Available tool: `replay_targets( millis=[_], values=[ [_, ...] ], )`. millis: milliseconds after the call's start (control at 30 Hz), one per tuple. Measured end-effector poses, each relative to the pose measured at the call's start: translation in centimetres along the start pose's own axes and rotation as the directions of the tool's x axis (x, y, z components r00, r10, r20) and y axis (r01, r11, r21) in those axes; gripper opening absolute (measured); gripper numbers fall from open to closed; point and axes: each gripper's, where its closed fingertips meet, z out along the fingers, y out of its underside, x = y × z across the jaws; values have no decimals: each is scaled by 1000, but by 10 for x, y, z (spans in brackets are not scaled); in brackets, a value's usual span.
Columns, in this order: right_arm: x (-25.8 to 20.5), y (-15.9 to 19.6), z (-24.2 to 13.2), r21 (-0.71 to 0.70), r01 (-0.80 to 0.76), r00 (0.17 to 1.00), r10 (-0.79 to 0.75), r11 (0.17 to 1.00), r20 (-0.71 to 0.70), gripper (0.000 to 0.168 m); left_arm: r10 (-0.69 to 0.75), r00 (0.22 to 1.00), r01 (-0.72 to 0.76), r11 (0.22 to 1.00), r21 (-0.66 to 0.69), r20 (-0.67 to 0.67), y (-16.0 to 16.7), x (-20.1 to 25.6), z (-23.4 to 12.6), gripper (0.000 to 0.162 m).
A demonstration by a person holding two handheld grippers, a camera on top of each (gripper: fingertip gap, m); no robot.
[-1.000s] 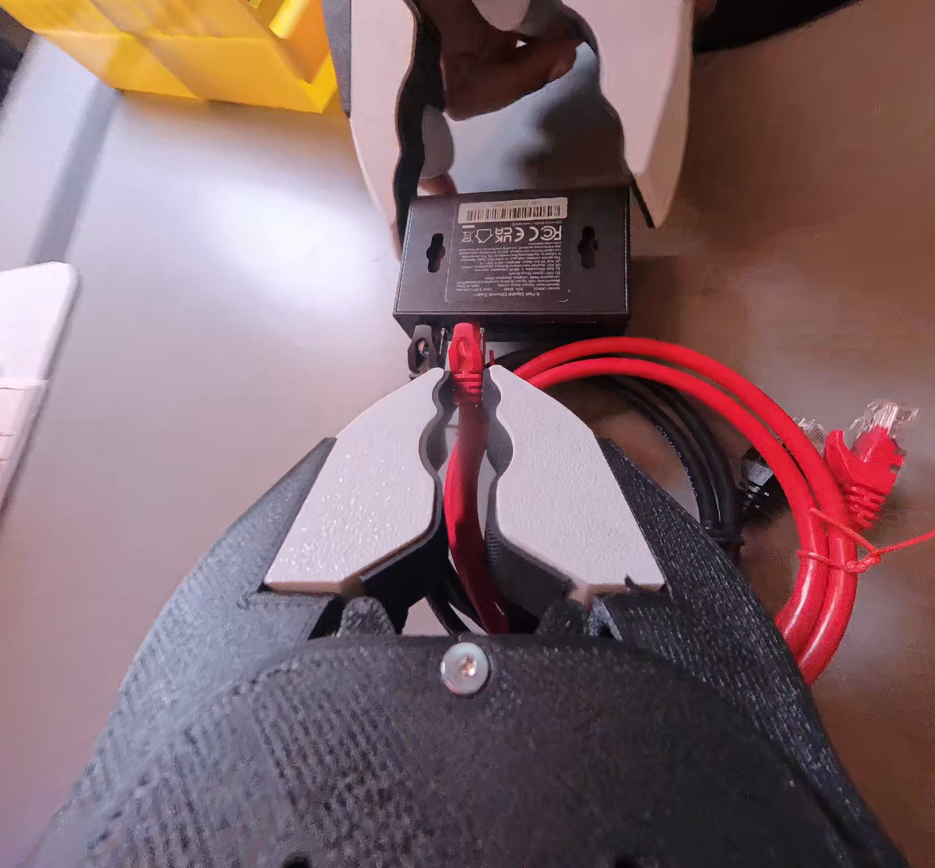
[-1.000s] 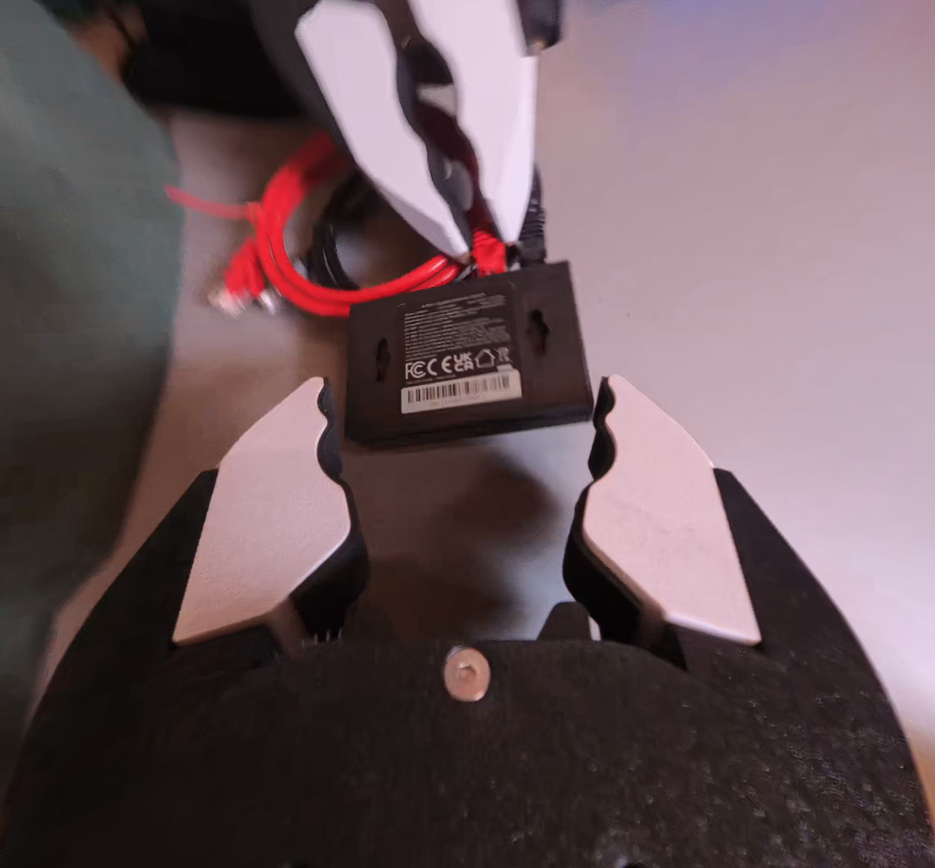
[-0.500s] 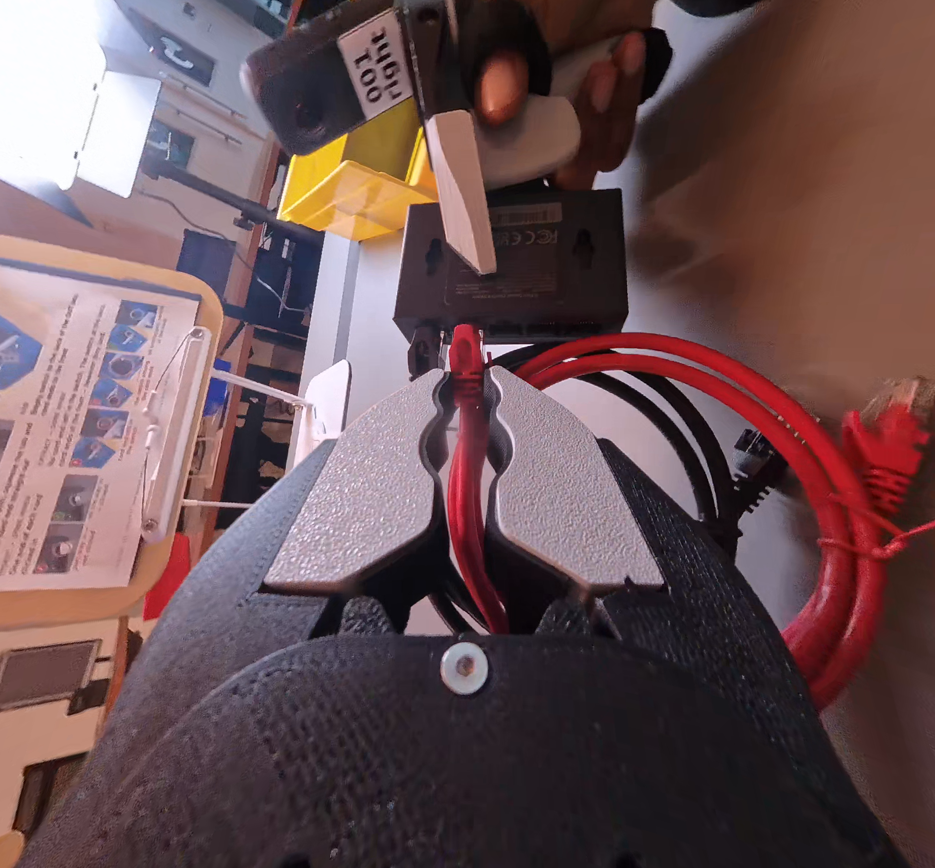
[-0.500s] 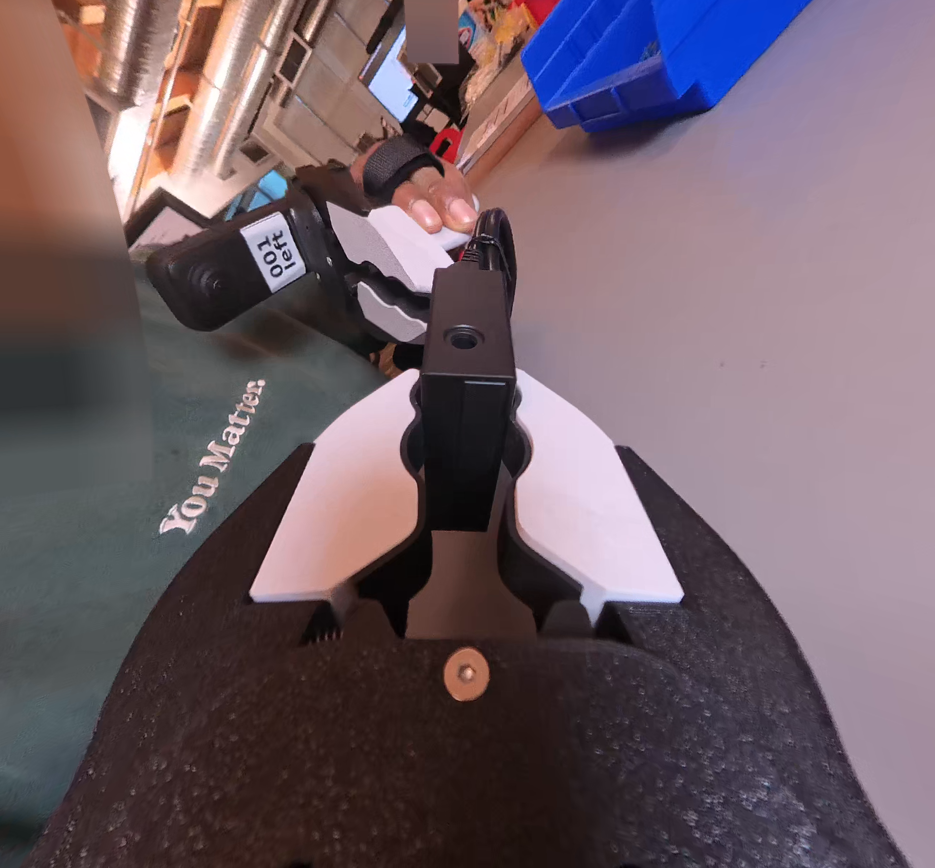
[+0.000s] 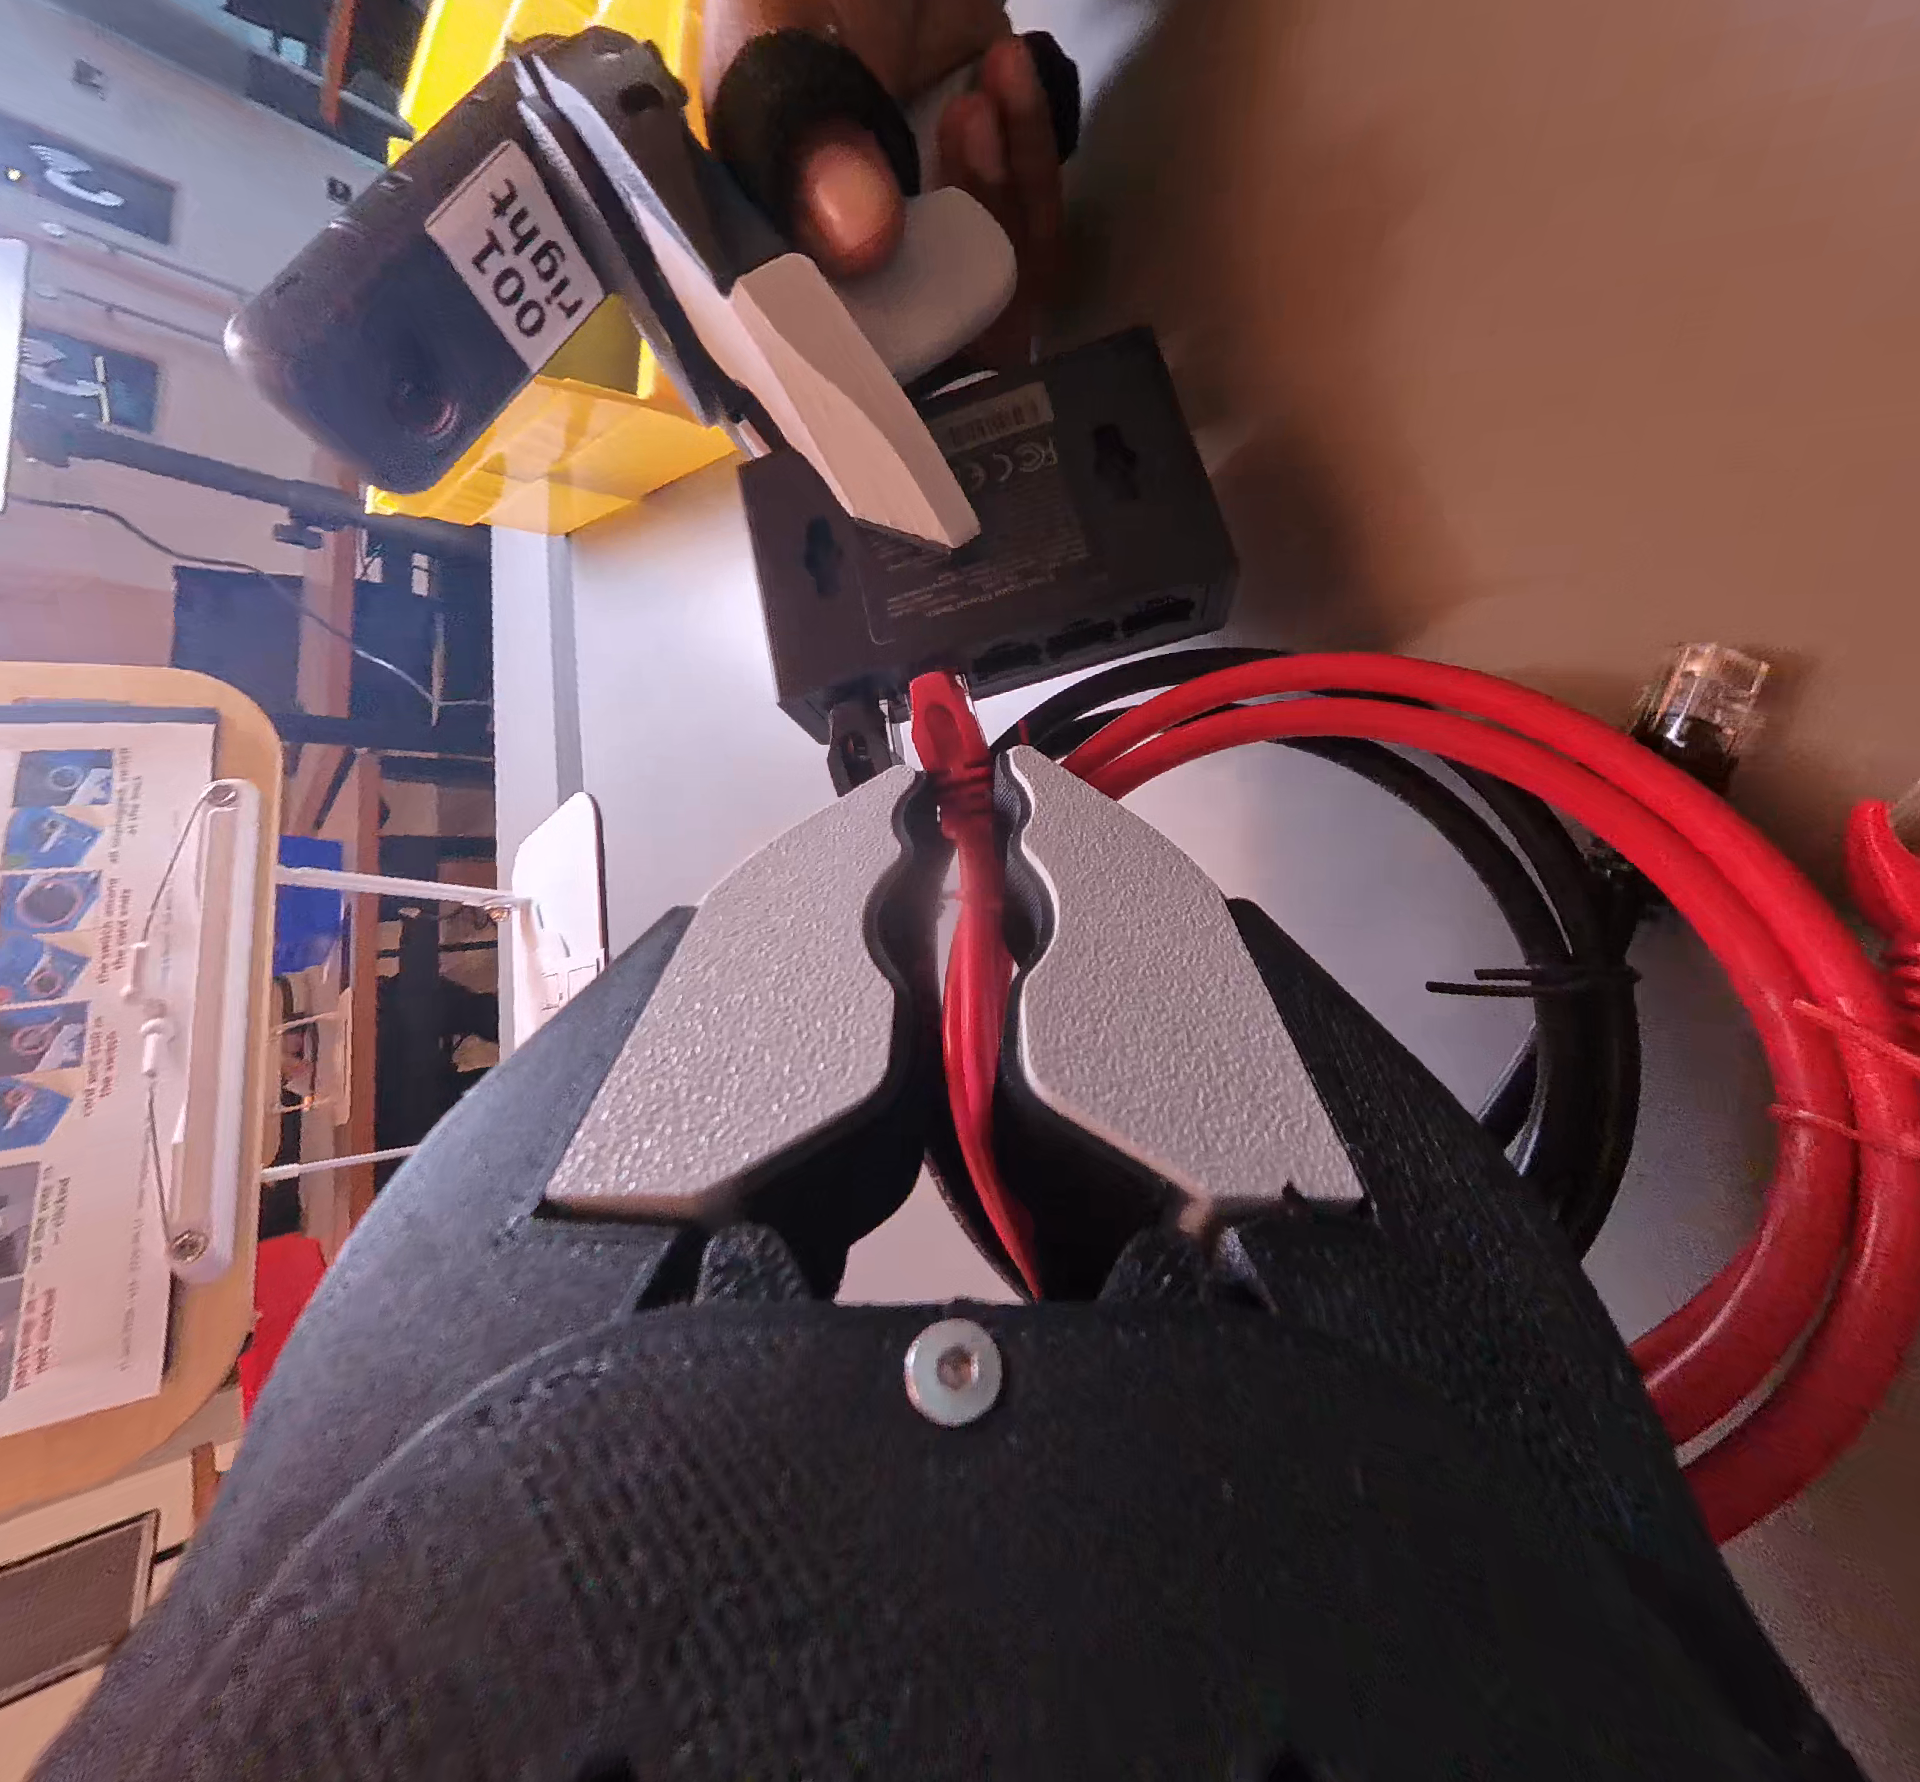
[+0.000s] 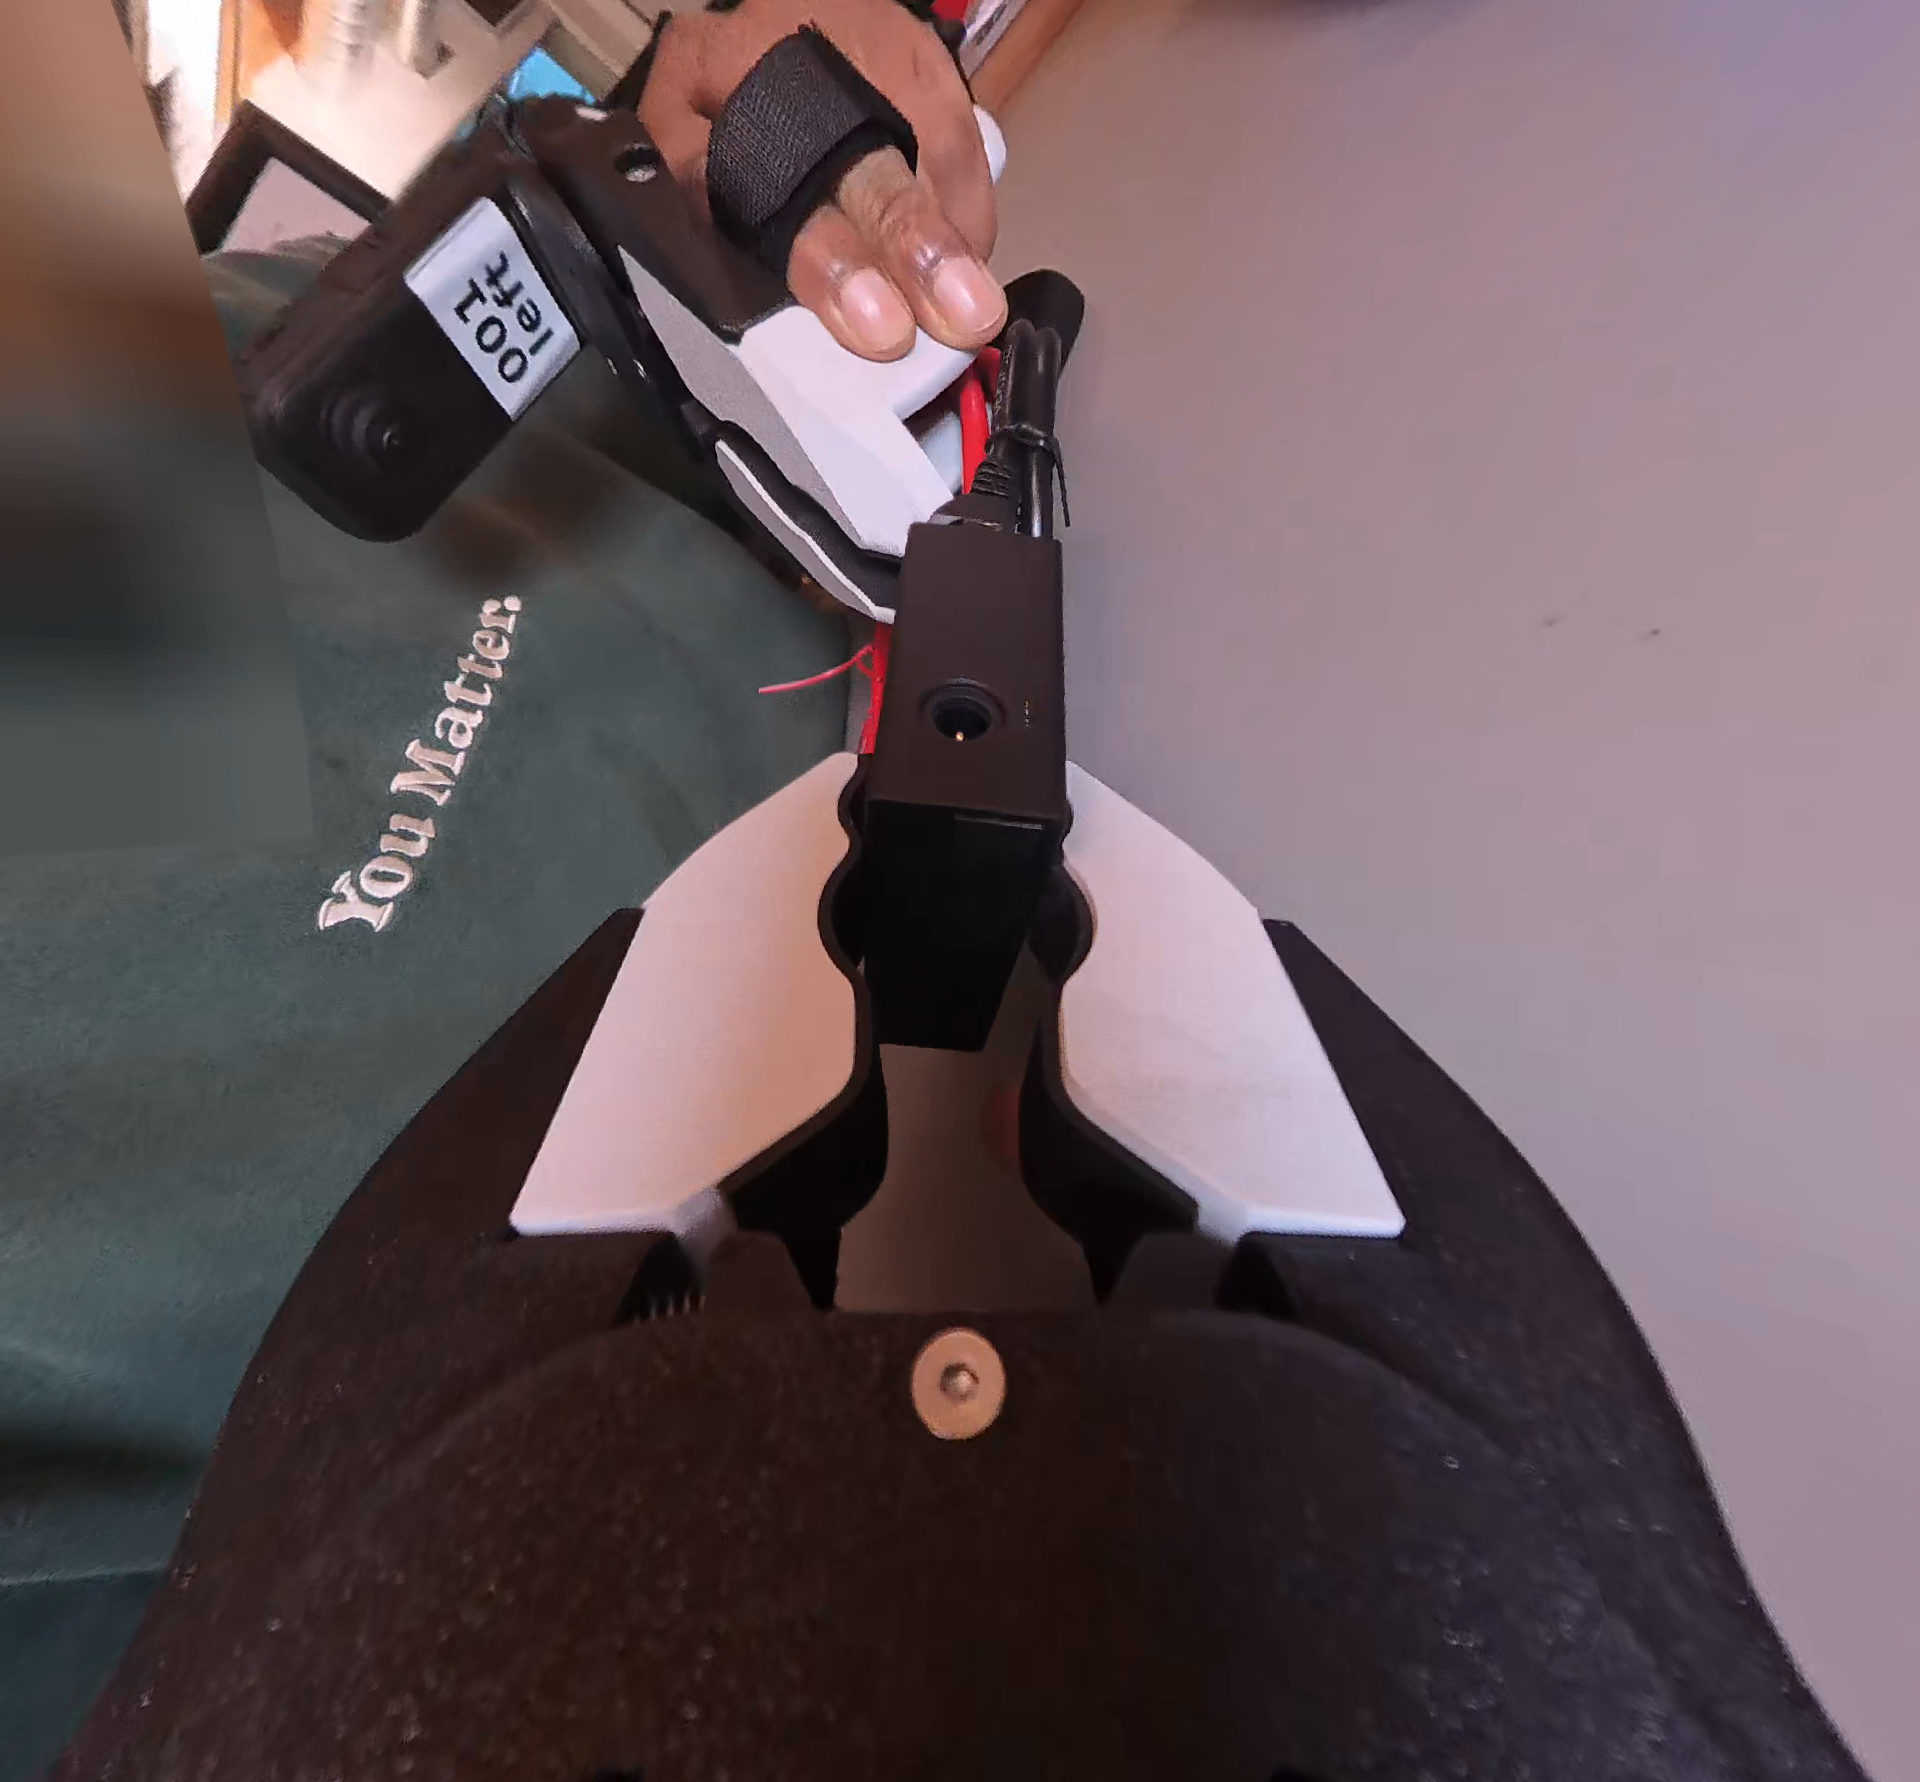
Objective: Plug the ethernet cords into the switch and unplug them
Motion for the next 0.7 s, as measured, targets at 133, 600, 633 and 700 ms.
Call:
replay_targets(
  millis=[133, 600, 633, 700],
  values=[
    [2, 4, 2, -36, -15, 1000, 15, 999, -2, 27, 26, 999, -26, 1000, -9, -30, 3, 4, 2, 10],
    [19, -12, 5, 57, -192, 981, 192, 980, -6, 29, -173, 985, 172, 982, -79, 0, 30, -5, -1, 19],
    [20, -13, 3, 64, -202, 979, 202, 977, -2, 28, -220, 976, 220, 972, -83, 7, 33, -8, -5, 23],
    [20, -13, 1, 73, -203, 979, 203, 976, 4, 28, -350, 936, 347, 935, -74, -37, 38, -6, -10, 27]
  ],
)
